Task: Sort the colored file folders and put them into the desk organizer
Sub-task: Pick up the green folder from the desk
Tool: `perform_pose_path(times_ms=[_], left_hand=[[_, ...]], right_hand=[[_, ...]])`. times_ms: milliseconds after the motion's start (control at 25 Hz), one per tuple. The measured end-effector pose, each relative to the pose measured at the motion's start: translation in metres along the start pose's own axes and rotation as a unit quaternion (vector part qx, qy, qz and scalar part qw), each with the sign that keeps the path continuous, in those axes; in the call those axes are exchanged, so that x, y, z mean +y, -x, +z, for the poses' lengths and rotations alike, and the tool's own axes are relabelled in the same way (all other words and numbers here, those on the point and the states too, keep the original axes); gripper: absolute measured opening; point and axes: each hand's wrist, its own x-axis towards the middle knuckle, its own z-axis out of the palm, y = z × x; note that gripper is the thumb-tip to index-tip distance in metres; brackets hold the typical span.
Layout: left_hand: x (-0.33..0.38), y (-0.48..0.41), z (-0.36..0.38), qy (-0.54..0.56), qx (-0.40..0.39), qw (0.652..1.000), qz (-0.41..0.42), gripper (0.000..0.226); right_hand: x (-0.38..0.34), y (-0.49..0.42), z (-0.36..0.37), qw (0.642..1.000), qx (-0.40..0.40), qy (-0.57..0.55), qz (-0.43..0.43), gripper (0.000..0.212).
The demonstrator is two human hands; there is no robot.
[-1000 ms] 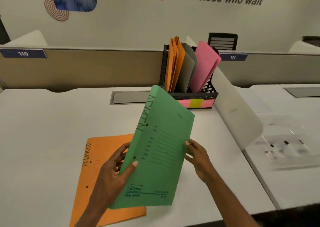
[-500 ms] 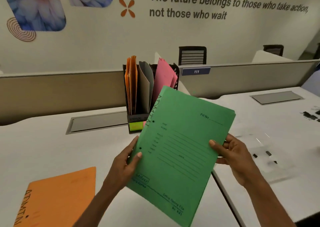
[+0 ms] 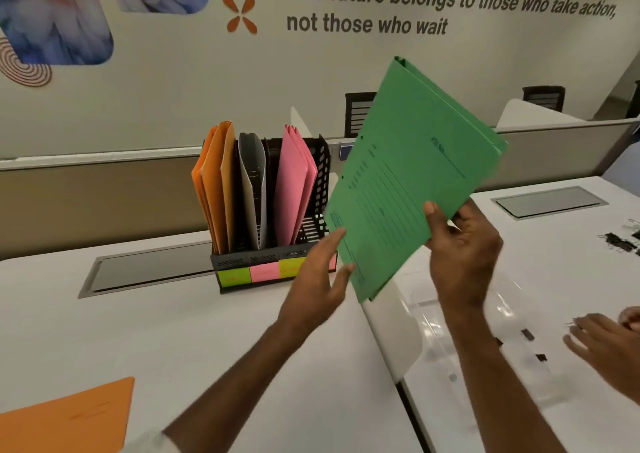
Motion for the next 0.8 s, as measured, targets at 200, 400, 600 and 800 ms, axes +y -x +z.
perform_pose_path(times_ms=[200,400,600,800], left_hand=[[-0.030,-0.093,-0.008,-0.228,0.062,0.971,0.032,0.063],[-0.061,-0.152,-0.030,-0.403,0.017,0.914,0.056,0.059],[-0.067,-0.175,-0.049,-0.341,0.072,0.936,0.036,0.055],[-0.058,-0.171,-0.068,-0.190,0.154,0.968,-0.050,0.049]], right_hand=[[0.026,-0.044,0.075,0.998,0.036,0.021,-0.045,0.023],[0.060,-0.067,0.136,0.999,0.042,0.008,-0.025,0.022],[0.092,-0.069,0.178,0.999,0.000,0.047,-0.025,0.021],[0.115,-0.060,0.198,0.996,-0.056,0.076,-0.001,0.025]])
